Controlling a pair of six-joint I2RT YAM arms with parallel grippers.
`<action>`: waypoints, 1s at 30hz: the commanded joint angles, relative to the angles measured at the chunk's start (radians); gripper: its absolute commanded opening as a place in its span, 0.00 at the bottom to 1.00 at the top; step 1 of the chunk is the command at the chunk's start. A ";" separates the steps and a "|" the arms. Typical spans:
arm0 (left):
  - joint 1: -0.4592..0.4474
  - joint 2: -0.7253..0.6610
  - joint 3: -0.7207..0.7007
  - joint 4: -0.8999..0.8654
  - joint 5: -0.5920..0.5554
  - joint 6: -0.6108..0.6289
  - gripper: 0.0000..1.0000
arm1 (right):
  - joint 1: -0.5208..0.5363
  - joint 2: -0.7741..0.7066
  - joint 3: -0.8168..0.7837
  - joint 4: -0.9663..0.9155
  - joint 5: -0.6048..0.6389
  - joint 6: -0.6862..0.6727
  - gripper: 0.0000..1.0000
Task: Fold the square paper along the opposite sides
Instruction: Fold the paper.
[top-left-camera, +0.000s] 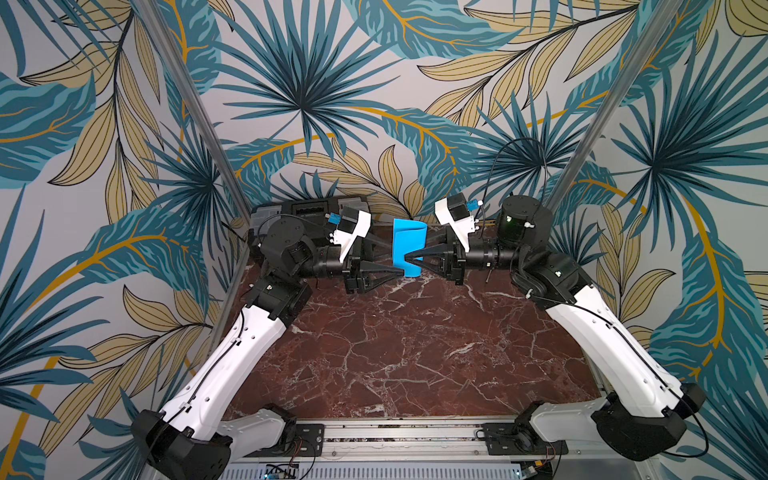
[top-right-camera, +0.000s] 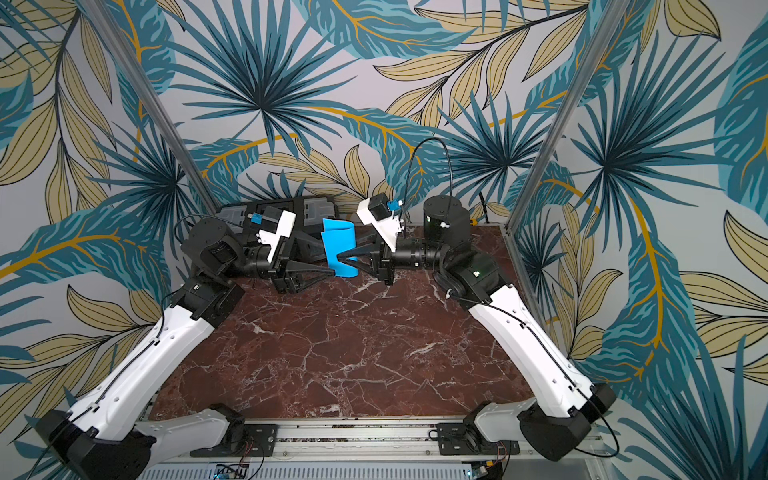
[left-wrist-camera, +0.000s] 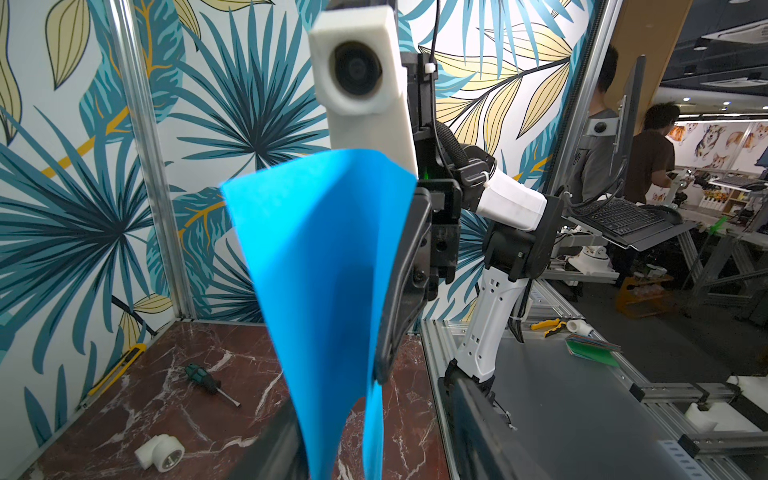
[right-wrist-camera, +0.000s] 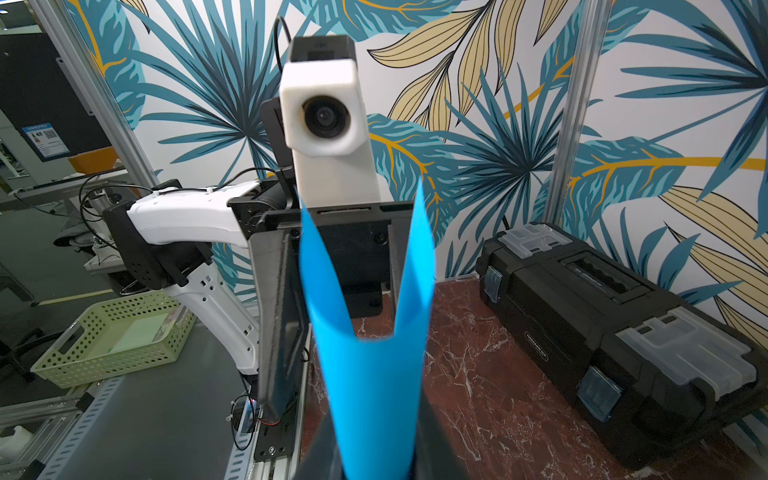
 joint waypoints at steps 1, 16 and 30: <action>-0.004 -0.008 0.021 0.012 -0.007 0.006 0.51 | 0.007 0.007 0.011 0.003 -0.018 0.003 0.23; -0.004 -0.006 0.020 0.010 -0.013 0.012 0.22 | 0.006 0.009 0.010 0.004 -0.018 0.002 0.23; -0.003 -0.008 0.021 -0.003 -0.027 0.024 0.07 | 0.006 0.009 0.010 0.004 -0.021 0.005 0.23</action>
